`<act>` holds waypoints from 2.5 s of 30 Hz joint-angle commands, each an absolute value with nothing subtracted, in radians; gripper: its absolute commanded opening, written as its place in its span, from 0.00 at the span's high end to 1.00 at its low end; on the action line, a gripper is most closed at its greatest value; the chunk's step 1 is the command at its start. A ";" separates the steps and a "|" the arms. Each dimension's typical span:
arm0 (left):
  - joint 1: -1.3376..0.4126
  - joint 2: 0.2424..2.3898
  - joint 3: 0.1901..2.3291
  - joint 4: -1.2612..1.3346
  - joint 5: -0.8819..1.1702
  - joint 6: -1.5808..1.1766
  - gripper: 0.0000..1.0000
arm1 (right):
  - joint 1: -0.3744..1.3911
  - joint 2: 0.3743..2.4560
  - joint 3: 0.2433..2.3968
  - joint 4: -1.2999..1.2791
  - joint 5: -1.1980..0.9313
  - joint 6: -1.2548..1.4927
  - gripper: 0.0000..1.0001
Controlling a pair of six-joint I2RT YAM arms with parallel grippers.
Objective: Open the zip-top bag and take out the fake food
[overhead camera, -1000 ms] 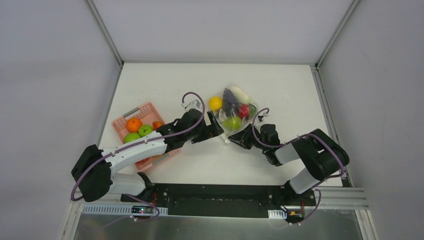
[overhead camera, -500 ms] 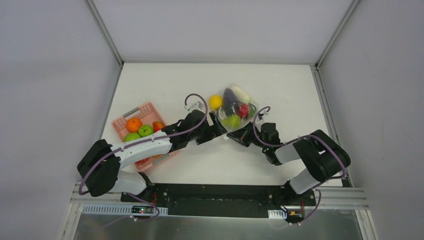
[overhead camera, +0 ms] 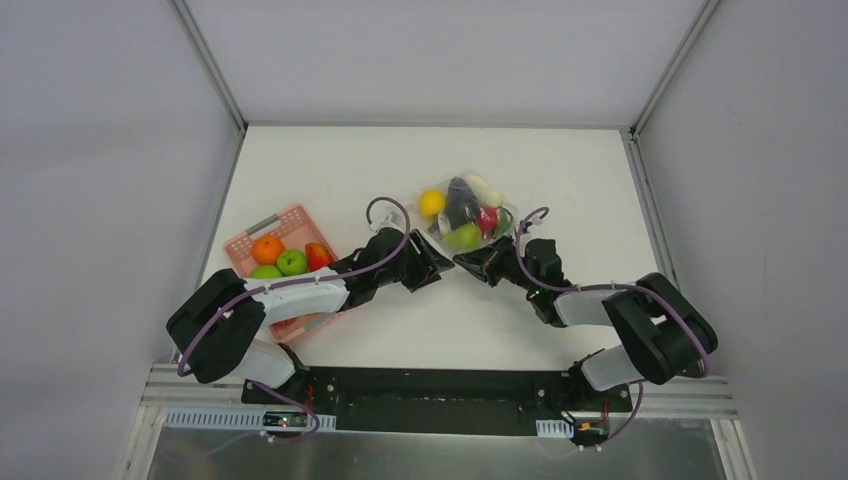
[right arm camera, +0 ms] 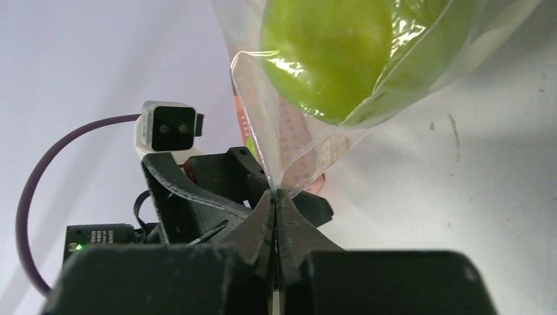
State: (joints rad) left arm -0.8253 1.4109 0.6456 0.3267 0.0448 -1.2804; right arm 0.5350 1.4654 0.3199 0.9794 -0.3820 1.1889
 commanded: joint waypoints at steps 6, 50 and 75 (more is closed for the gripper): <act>-0.785 1.478 0.585 0.645 0.111 -1.388 0.57 | 0.526 1.414 0.365 0.944 -0.428 1.202 1.00; -0.544 1.388 0.701 0.346 -0.032 -1.108 0.96 | 0.332 0.685 0.318 -0.036 -0.291 0.867 1.00; -0.725 1.263 0.784 0.140 0.088 -1.183 0.96 | 0.576 1.009 0.401 0.482 -0.324 0.908 0.34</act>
